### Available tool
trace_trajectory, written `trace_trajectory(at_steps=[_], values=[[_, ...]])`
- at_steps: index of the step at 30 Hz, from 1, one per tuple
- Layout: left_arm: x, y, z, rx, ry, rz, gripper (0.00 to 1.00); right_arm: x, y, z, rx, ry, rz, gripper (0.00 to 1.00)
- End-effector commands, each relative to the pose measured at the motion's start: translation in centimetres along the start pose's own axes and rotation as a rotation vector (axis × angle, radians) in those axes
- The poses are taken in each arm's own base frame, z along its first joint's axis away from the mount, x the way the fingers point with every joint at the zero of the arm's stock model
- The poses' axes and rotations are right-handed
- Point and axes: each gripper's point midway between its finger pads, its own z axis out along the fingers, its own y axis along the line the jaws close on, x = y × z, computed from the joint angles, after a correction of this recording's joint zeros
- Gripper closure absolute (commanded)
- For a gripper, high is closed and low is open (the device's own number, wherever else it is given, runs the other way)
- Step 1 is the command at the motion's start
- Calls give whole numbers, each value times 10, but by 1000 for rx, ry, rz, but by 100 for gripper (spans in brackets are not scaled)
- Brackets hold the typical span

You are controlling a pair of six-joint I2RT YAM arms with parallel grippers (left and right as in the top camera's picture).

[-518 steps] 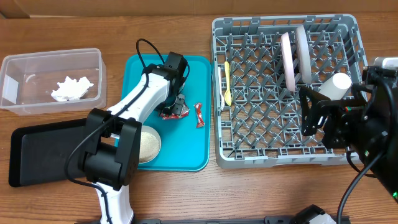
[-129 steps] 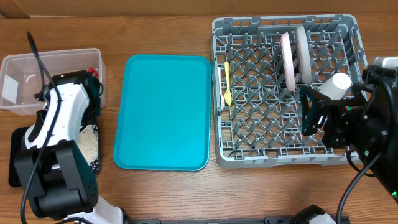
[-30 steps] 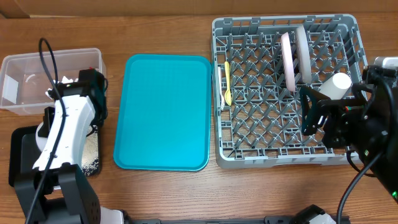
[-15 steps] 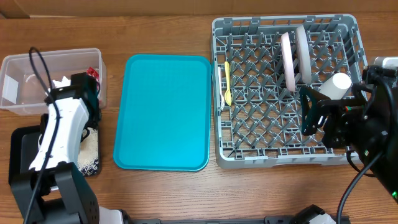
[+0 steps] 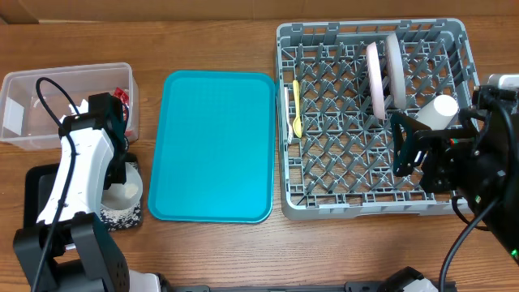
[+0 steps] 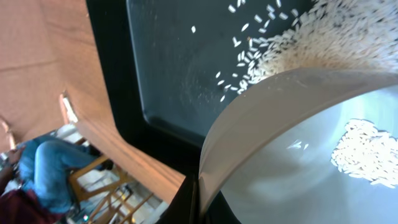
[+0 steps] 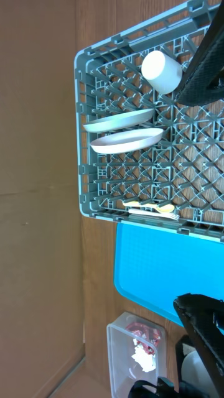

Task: Sort waste into correct bins and load items into the dishwasher rack
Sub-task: 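Shake the tilted bowl with the left gripper to empty remaining rice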

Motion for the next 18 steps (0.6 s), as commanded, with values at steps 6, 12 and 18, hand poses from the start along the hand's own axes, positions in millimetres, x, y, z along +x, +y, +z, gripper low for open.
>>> trace_trajectory(at_steps=[6, 12, 18], values=[[-8, 16, -36, 46, -167, -68, 96, -2, 0, -2, 0, -12, 1, 0], [-5, 20, -53, 83, -232, -109, 96, -2, 0, -2, 0, -12, 1, 0], [5, 20, -65, 128, -263, -88, 96, -2, 0, -2, 0, -12, 1, 0]])
